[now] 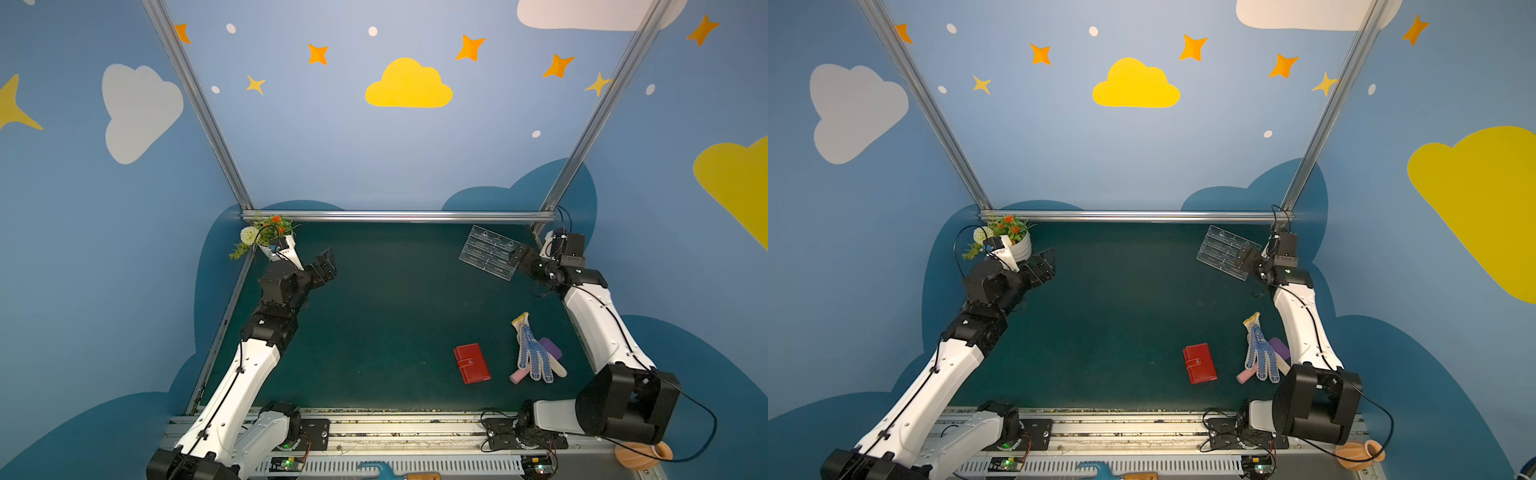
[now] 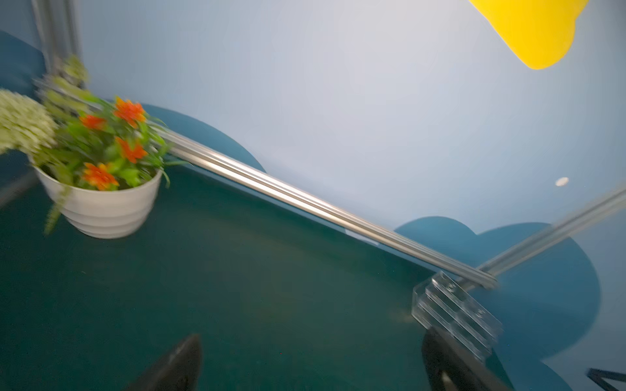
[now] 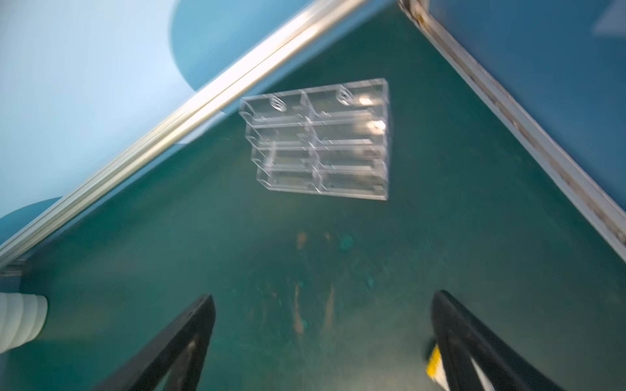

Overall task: Take the credit cards out of the card holder
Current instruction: Move the storage box to the center of the table.

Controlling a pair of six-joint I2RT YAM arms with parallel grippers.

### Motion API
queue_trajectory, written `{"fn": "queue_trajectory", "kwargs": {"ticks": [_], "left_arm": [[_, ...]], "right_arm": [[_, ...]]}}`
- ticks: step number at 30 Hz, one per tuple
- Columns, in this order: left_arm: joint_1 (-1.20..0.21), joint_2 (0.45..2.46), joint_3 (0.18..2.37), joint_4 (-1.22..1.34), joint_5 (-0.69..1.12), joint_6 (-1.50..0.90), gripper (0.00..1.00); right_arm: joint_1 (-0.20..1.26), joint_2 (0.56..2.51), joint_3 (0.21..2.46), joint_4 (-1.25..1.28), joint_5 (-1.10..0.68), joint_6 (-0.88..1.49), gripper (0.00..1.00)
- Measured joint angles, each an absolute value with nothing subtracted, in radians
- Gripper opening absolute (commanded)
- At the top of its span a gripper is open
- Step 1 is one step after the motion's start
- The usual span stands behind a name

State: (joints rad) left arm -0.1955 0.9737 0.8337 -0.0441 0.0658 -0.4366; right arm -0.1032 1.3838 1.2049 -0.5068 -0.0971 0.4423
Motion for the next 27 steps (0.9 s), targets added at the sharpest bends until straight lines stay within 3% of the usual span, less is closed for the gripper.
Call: {"fn": "queue_trajectory", "kwargs": {"ticks": [6, 15, 27], "left_arm": [[-0.307, 0.991, 0.845, -0.152, 0.157, -0.467, 1.00], [-0.433, 1.048, 0.848, -0.197, 0.194, -0.477, 1.00], [-0.469, 1.054, 0.839, -0.226, 0.170, -0.487, 1.00]], "right_arm": [[-0.183, 1.519, 1.336, -0.632, -0.157, 0.445, 0.92], [-0.262, 1.892, 1.723, -0.731, -0.210, 0.397, 0.58], [-0.245, 2.186, 2.011, -0.829, -0.207, 0.374, 0.50]]}}
